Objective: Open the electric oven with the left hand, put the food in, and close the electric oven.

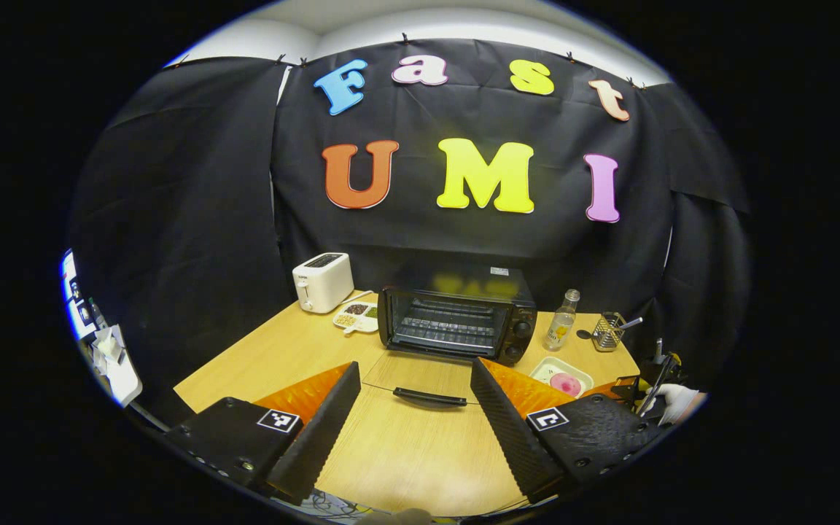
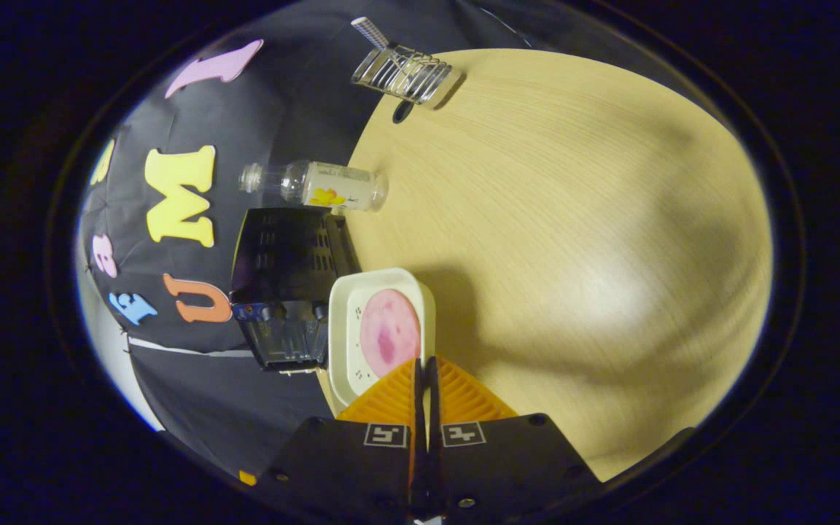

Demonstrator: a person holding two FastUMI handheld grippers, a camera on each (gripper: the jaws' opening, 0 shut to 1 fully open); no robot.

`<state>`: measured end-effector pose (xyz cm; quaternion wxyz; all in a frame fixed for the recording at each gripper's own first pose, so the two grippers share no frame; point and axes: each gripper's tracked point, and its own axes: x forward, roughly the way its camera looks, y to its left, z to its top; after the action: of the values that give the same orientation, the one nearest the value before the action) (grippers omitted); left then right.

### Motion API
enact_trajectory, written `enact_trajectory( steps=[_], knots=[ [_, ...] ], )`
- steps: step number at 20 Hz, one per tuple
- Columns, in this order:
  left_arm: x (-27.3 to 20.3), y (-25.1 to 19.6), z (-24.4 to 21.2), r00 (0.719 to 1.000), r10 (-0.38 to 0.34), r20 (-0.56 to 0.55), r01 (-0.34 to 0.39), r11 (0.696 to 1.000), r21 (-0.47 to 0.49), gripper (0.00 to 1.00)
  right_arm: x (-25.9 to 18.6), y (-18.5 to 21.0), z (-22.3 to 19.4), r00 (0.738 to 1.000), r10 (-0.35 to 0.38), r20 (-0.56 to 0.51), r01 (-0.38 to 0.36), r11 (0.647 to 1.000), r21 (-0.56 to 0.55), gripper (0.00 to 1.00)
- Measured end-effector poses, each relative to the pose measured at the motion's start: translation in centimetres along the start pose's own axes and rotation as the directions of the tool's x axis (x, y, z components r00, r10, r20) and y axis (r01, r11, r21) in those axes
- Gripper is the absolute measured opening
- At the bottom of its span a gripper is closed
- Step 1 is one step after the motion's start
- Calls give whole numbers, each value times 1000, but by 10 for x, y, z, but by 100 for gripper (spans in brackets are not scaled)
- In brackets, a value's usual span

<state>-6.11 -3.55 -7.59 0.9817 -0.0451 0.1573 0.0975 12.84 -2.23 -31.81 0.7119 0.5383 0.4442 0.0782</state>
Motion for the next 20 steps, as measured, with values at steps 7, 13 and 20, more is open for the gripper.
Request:
enact_trajectory(
  steps=[7,13,20],
  knots=[
    [-27,60,-7,991,-126,39,125,992,36,97,-9,40,-88,985,2,175,-11,998,54,4],
    [-51,141,-12,993,-112,48,110,993,45,97,31,58,-187,986,-39,161,16,990,144,4],
    [-58,207,-19,999,15,31,-16,999,35,98,90,101,-262,999,-12,43,6,992,123,4]
  ],
)
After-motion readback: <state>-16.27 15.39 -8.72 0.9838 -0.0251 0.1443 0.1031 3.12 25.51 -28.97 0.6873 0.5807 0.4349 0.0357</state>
